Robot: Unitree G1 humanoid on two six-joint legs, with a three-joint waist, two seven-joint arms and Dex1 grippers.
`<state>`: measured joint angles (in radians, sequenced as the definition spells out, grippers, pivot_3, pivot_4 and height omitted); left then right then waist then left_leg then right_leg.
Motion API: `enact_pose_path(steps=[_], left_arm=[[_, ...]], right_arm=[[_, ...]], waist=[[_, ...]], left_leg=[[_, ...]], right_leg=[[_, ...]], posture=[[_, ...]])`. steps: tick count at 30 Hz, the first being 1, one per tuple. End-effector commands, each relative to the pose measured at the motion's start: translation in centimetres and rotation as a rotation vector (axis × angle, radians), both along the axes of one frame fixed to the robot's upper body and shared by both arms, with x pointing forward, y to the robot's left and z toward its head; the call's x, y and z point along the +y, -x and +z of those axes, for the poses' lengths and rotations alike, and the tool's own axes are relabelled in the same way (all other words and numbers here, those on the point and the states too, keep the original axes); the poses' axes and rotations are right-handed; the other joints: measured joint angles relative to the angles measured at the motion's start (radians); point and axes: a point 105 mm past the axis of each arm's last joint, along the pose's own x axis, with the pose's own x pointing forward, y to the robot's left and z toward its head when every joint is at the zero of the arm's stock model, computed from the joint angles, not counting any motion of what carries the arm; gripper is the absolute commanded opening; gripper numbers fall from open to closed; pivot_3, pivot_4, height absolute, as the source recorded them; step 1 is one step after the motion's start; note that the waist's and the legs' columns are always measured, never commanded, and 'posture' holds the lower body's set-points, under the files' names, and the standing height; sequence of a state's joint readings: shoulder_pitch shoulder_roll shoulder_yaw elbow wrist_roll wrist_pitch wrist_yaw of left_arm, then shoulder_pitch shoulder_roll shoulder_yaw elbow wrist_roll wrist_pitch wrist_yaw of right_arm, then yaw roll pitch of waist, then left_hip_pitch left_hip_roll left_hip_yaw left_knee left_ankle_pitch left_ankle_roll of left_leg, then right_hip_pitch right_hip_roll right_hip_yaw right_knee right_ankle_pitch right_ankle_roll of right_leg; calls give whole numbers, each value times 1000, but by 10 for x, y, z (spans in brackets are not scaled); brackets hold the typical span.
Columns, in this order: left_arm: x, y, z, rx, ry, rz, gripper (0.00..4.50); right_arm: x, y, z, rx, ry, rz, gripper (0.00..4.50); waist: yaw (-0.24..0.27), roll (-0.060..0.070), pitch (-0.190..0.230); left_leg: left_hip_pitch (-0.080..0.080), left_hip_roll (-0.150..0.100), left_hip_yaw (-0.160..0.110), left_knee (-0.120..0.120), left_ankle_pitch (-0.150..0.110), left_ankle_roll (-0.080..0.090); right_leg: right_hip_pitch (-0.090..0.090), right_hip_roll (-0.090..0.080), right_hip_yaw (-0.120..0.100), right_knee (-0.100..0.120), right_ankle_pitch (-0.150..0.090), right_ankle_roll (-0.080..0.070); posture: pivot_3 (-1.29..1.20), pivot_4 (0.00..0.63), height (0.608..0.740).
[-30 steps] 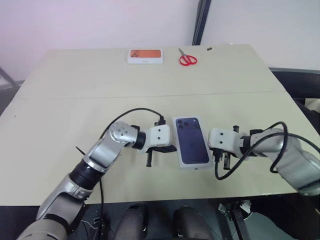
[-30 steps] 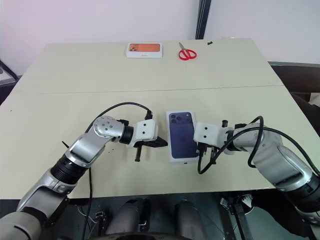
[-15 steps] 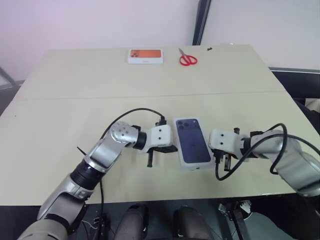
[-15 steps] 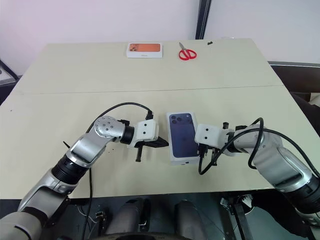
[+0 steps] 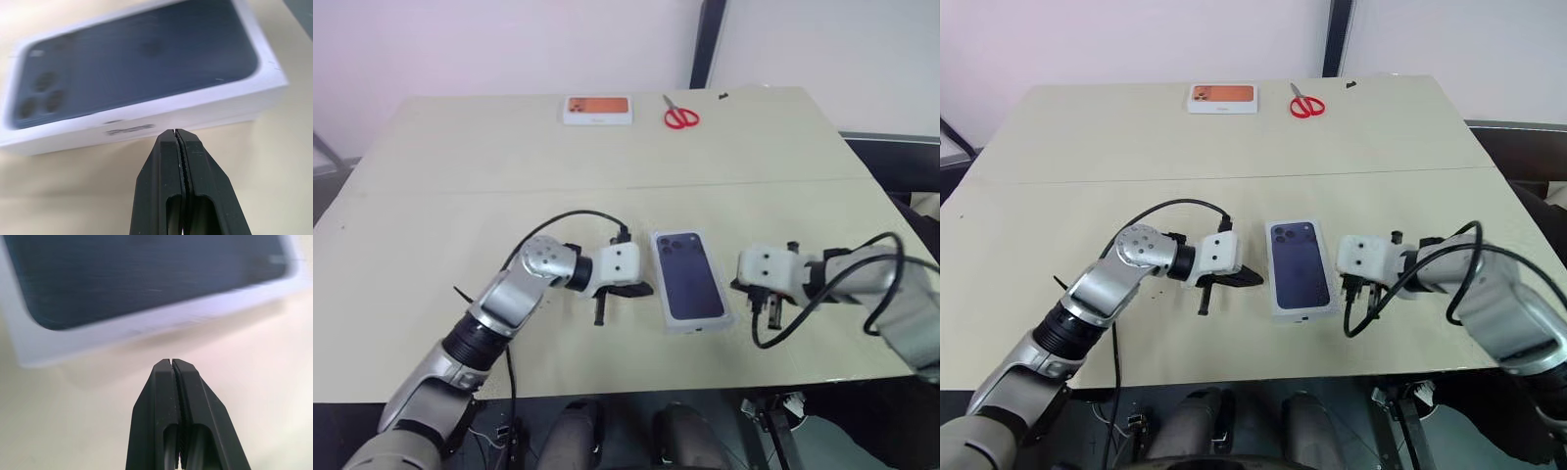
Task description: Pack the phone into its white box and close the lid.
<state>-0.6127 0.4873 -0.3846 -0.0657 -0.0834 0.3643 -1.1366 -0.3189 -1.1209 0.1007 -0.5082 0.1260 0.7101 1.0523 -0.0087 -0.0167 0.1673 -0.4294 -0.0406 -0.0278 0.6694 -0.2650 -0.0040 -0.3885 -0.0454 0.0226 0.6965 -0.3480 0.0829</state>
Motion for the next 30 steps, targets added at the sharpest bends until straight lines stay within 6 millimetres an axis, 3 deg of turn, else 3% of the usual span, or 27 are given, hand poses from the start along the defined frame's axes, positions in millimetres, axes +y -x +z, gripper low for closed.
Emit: enact_pose_path(steps=[1, 5, 10, 15, 24, 27, 30], left_arm=[[2, -19, 32, -49, 114, 67, 29], [-10, -40, 35, -83, 130, 120, 29], [-27, -41, 26, -77, 108, 88, 29], [-35, -37, 2, -68, 10, 61, 29], [-29, -37, -22, -40, -84, 93, 29], [-31, -50, -4, -63, 33, 176, 29], [-23, -72, 43, -149, 260, 322, 29]], right_arm=[[6, 11, 28, 0, -98, 47, 53], [28, 34, 18, 109, -162, 140, 53], [36, 48, -8, 186, -138, 160, 53], [23, 45, -37, 187, -37, 92, 53], [22, 42, -41, 181, -44, 78, 53], [22, 35, -28, 143, -92, 63, 53], [19, 13, -4, 29, -193, 12, 53]], waist=[[2, 0, 0], [6, -1, 0], [6, -1, 0], [11, -1, 0], [19, -2, -1], [19, -2, -1], [20, -3, -1]], left_leg=[[0, 0, 0, 0, 0, 0], [0, 0, 0, 1, 0, 0], [0, 0, 0, 1, 0, 0], [0, 0, 0, 1, 0, 0], [4, 0, -1, 4, 0, 0], [5, 0, -2, 4, -1, 1], [3, 0, -2, 7, -1, 2]], right_leg=[[0, 0, 0, 0, 0, 0], [1, 0, 0, 0, 0, 0], [0, 0, 0, 0, 0, 0], [0, 0, 0, 1, 0, 0], [6, 0, 0, 0, 0, 0], [7, 0, -1, 0, 0, 0], [7, 0, -1, 0, 0, 0]], posture=[[0, 150, 740], [0, 150, 740], [0, 150, 740], [0, 150, 740], [0, 150, 740], [0, 150, 740], [0, 150, 740]])
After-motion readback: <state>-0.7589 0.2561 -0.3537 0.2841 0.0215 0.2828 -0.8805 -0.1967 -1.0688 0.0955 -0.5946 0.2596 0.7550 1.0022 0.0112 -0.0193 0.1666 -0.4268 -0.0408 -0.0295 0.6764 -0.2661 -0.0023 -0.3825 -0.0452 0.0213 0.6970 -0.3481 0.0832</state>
